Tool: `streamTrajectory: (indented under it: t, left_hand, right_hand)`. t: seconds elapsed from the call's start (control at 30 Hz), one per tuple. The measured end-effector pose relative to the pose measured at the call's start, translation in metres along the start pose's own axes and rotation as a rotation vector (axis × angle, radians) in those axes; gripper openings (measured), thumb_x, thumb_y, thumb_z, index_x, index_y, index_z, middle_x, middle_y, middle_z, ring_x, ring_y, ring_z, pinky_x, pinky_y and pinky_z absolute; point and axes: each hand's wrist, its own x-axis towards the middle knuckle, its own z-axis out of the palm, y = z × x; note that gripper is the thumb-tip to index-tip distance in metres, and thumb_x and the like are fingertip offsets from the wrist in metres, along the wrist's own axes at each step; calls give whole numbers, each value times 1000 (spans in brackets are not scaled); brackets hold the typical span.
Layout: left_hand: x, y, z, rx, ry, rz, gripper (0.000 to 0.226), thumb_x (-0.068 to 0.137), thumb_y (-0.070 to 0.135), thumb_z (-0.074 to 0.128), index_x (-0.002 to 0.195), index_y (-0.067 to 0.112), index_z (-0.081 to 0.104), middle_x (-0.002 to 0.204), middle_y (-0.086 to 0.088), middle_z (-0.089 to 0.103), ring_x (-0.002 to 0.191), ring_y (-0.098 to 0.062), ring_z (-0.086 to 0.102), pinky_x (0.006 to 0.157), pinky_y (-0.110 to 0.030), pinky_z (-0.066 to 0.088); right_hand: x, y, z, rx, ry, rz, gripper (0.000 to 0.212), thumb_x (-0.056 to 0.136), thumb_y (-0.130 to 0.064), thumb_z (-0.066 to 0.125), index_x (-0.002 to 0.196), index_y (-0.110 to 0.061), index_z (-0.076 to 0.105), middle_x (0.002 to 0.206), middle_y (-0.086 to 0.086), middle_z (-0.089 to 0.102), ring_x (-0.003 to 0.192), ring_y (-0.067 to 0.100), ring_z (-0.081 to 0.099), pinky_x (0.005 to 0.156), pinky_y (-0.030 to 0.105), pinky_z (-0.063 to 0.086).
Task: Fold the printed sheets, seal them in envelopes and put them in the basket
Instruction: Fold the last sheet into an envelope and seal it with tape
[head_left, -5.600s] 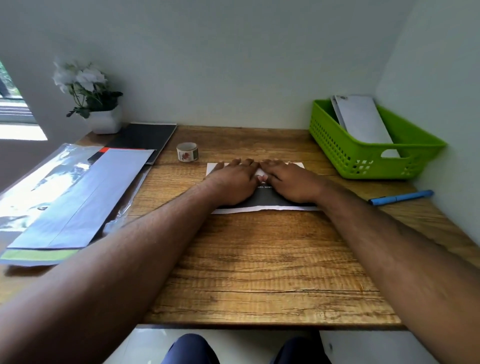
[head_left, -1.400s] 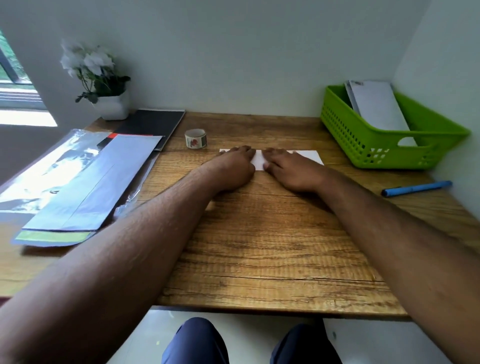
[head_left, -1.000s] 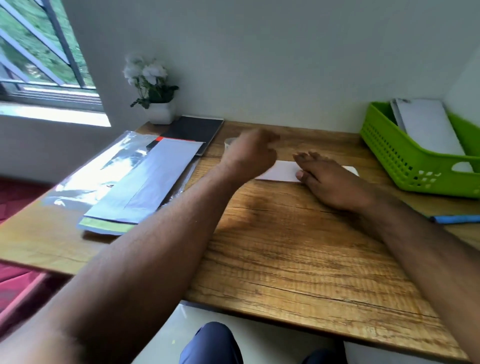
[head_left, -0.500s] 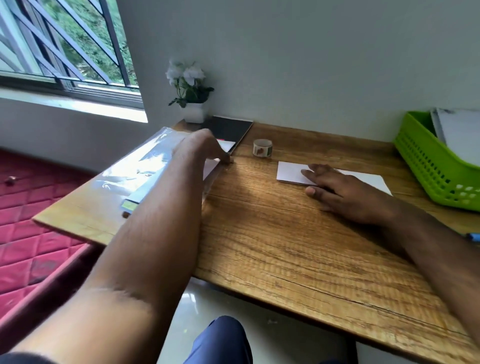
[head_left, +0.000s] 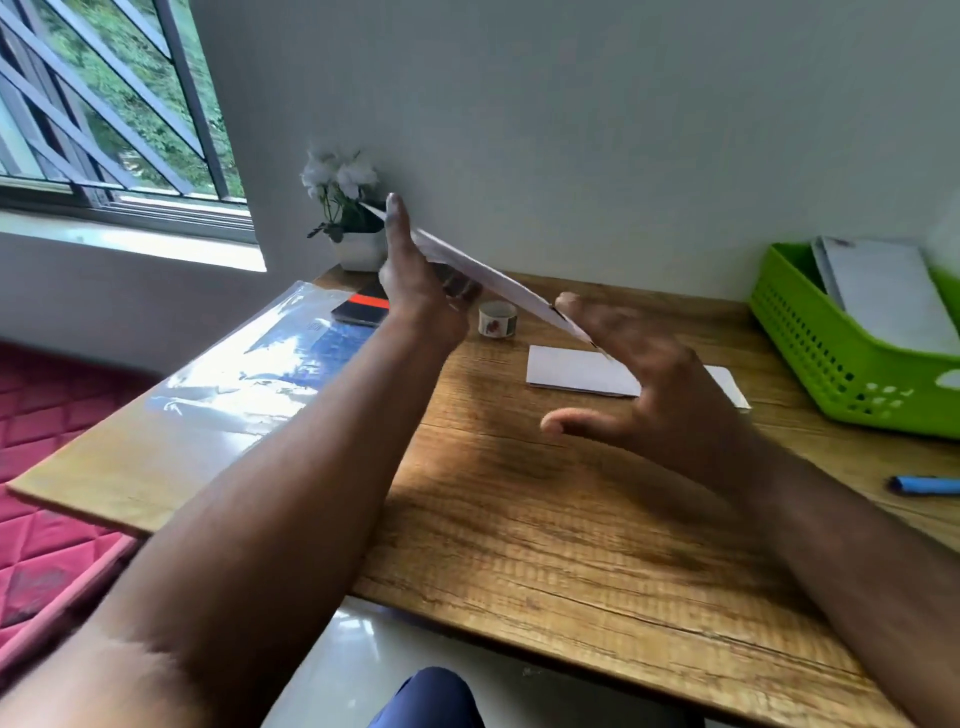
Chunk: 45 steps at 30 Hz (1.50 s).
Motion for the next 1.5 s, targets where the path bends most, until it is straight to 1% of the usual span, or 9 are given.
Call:
streamTrajectory:
  t: [0.1, 0.23, 0.47, 0.67, 0.77, 0.9, 1.03, 1.27, 1.5]
  left_hand:
    - [-12, -14, 7, -59, -47, -58, 81, 71, 73, 63, 126, 14, 55, 104, -11, 61, 81, -28, 63, 66, -35, 57]
    - [-36, -24, 15, 87, -297, -217, 81, 77, 74, 53, 131, 13, 52, 89, -9, 59, 78, -25, 60, 64, -36, 53]
    - [-47, -35, 18, 136, -433, -302, 70, 79, 69, 56, 115, 10, 51, 87, -8, 51, 78, -24, 54, 69, -38, 54]
    - [-43, -42, 20, 126, -353, -272, 96, 61, 68, 73, 139, 25, 40, 113, -15, 51, 93, -37, 61, 67, -46, 54]
    - [-44, -47, 21, 165, -353, -280, 103, 51, 68, 79, 139, 31, 40, 127, -17, 52, 106, -40, 60, 73, -52, 54]
    - [-52, -51, 26, 206, -328, -261, 109, 49, 64, 82, 141, 29, 36, 115, -15, 48, 96, -33, 58, 74, -53, 55]
    - [-51, -46, 25, 131, -209, -255, 118, 43, 58, 85, 142, 25, 32, 126, -17, 54, 103, -36, 62, 66, -50, 56]
    - [-56, -47, 28, 279, -78, -245, 84, 66, 43, 84, 131, 31, 33, 113, -9, 64, 87, -28, 69, 64, -51, 57]
    - [-53, -37, 26, 253, -102, -235, 96, 61, 54, 84, 137, 37, 28, 119, -13, 58, 93, -35, 66, 68, -62, 55]
  right_hand:
    - [-1, 6, 6, -1, 166, -90, 40, 88, -23, 63, 126, -9, 60, 130, 2, 59, 119, 12, 58, 98, 31, 49]
    - [-3, 18, 5, 32, 184, -86, 34, 86, -2, 59, 120, -4, 63, 122, 5, 64, 113, 10, 61, 96, 28, 50]
    - [-4, 16, 0, 217, 57, 22, 37, 91, -10, 50, 126, -12, 59, 127, -4, 61, 117, 3, 58, 94, 20, 48]
    - [-5, 23, -1, 109, 205, -59, 38, 85, 3, 56, 120, -7, 62, 123, 3, 64, 111, 11, 63, 88, 27, 54]
    - [-4, 29, -3, -65, 233, -72, 34, 89, -12, 58, 123, -5, 61, 115, 11, 69, 93, 21, 70, 73, 35, 58]
    - [-5, 30, -5, -270, 240, -121, 38, 85, -16, 52, 119, -4, 64, 94, 15, 74, 57, 18, 64, 57, 22, 52]
    - [-5, 34, -12, -318, 361, -100, 32, 86, -9, 55, 114, -4, 67, 106, 11, 72, 84, 25, 72, 68, 35, 58]
    - [-7, 41, -16, -217, 461, 27, 40, 68, 12, 67, 107, 2, 68, 106, 14, 70, 101, 12, 60, 93, 6, 38]
    - [-5, 36, -14, 133, 417, 171, 36, 75, -12, 59, 110, -6, 68, 109, -3, 65, 101, -3, 59, 90, 13, 49]
